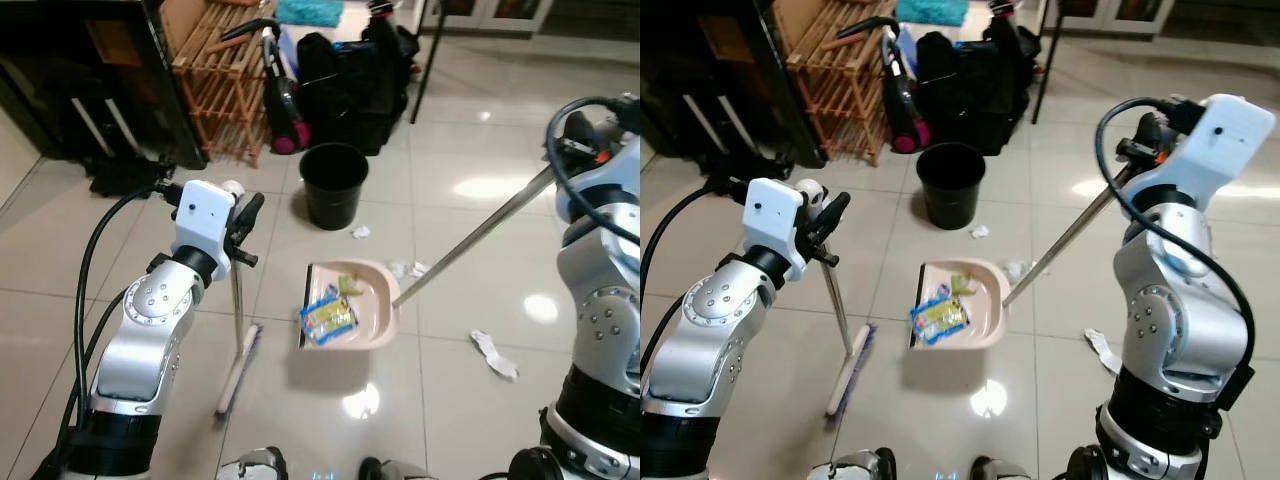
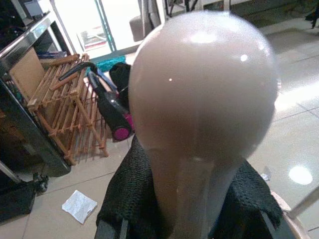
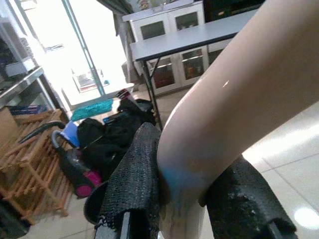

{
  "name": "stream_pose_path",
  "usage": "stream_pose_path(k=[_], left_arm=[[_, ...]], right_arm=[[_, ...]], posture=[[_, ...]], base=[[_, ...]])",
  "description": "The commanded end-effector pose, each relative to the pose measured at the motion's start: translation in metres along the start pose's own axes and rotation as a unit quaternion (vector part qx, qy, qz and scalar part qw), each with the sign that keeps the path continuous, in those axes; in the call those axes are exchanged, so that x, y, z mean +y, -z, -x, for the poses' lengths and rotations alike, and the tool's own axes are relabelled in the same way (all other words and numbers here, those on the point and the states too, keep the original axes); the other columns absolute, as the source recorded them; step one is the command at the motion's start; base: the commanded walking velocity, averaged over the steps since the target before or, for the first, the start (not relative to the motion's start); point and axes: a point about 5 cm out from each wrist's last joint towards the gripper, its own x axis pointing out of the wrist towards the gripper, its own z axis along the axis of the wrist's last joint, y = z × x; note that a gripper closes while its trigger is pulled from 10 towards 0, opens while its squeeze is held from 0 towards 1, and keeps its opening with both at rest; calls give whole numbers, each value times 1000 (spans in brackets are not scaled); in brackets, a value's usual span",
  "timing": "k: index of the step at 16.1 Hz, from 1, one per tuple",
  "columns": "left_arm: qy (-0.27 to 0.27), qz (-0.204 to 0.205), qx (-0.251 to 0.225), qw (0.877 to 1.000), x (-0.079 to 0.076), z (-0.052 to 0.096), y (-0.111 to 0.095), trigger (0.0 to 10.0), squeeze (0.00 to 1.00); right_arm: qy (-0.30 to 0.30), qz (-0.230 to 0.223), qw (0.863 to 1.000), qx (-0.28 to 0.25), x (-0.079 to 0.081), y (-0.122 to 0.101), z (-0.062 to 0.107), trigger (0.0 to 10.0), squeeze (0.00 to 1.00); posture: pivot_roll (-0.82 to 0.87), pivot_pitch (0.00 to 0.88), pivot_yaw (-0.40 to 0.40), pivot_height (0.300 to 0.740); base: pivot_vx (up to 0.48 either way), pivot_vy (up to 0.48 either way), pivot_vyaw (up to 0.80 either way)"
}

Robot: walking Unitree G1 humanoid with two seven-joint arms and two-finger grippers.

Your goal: Sweep floor

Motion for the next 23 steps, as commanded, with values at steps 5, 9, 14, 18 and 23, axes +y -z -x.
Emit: stream_pose_path(k=[5, 9, 14, 18, 23], left_arm=[[12, -6, -25, 1000, -4, -1, -10, 10000, 0], [15, -6, -24, 1000, -4, -1, -9, 10000, 0], [17, -9, -20, 1000, -3, 1, -5, 10000, 0], [16, -10, -18, 1000, -2, 1, -4, 10000, 0], [15, -9, -17, 1000, -2, 3, -3, 10000, 0]], right_arm=[[5, -54, 999, 3, 2, -16, -7, 10000, 0], [-1, -67, 998, 8, 6, -22, -11, 10000, 0], [-7, -73, 997, -13, 10, -37, -21, 10000, 0], [-4, -65, 998, -26, 9, -44, -25, 10000, 0], [10, -72, 996, -48, 8, -54, -30, 10000, 0]], posture=[[-32, 143, 28, 740], [-33, 139, 32, 740], [-33, 130, 36, 740], [-31, 126, 28, 740], [-27, 118, 29, 740]], base=[[420, 0, 0], [421, 0, 0], [418, 0, 0], [422, 0, 0], [422, 0, 253]])
